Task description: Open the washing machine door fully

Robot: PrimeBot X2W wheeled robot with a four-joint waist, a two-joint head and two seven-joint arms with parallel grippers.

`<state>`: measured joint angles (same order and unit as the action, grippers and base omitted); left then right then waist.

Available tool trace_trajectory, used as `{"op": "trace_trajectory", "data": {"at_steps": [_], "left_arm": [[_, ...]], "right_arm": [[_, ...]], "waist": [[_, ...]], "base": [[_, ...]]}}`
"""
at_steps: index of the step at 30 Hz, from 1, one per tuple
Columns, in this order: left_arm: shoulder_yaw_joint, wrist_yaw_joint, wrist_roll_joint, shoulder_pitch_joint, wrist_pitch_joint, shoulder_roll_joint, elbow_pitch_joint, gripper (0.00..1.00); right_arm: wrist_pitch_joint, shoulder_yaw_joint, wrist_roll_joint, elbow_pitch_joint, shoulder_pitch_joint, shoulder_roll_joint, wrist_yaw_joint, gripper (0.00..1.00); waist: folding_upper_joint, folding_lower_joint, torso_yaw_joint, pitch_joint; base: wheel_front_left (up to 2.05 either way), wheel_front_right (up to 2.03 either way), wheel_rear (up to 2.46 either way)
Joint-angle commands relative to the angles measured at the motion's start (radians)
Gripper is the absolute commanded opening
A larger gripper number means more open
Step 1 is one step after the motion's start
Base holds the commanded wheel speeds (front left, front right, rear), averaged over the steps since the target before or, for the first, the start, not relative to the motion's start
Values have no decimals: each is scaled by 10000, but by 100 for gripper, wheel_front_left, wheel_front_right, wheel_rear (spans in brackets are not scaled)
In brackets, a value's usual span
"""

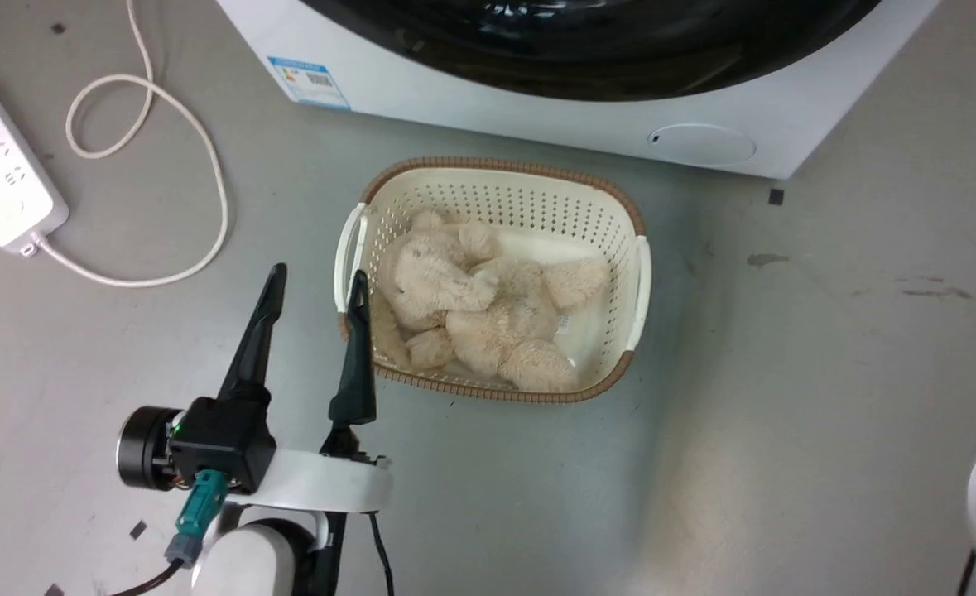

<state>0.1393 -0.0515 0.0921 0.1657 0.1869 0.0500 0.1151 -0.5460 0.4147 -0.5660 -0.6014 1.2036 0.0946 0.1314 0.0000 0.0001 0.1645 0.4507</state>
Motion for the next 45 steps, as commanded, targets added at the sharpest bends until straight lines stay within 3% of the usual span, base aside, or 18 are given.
{"op": "trace_trajectory", "data": {"at_steps": [1, 9, 17, 24, 33, 37, 45], "left_arm": [[112, -74, 64, 182, 120, 2, 68, 100], [281, -166, 151, 305, 288, 2, 184, 100], [397, -234, 208, 478, 455, 2, 200, 100], [421, -265, 256, 515, 580, 3, 172, 100], [400, -169, 235, 190, 749, 3, -221, 100], [310, -92, 140, -71, 749, 3, -414, 100], [173, 67, -32, -565, 749, 4, -671, 100]], "right_arm": [[-324, 277, -199, -373, 640, 118, -4, 0], [-1819, 1028, -176, -1400, 1940, 399, -5, 0], [-3339, 1577, -261, -1749, 2327, 224, -6, 0], [-4491, 2016, -443, -1578, 2007, 1, -6, 0], [-6470, 2230, -1196, -587, 419, -404, -7, 0], [-7050, 1598, -2145, -189, -763, -437, -7, 0], [-6841, -1885, -5058, 473, -3162, -442, -7, 0]], "waist": [[0, -1, 113, 144], [0, -1, 314, 568], [0, -1, 346, 695], [0, -1, 284, 451], [0, -1, 65, -509], [0, -1, -38, -1082], [0, -1, -123, -1971]], "base": [[0, 0, 0], [0, 0, 0], [0, 0, 0], [0, 0, 0], [0, 0, 0], [0, 0, 0], [0, 0, 0]]}}
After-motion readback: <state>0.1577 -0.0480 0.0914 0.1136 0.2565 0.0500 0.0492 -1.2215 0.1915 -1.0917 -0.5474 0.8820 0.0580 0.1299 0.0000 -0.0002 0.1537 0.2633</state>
